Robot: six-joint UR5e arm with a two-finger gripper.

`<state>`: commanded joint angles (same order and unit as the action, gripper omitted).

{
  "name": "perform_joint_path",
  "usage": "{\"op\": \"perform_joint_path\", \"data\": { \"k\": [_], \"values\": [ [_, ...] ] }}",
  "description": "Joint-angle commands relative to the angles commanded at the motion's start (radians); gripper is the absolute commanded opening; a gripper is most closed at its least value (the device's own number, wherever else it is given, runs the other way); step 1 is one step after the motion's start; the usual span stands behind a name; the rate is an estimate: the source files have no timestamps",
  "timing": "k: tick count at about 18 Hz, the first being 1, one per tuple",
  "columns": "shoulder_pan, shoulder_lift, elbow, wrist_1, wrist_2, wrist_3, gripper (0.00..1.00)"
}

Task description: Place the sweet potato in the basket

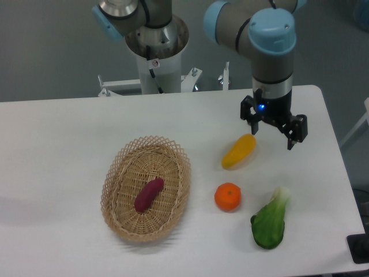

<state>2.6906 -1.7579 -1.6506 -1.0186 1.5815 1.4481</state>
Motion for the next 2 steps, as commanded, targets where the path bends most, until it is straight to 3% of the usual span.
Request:
{"op": "perform_joint_path", "data": {
  "k": [2],
  "values": [
    [0.0, 0.002, -0.002, 0.0, -0.002, 0.0, 1.0]
  ]
}}
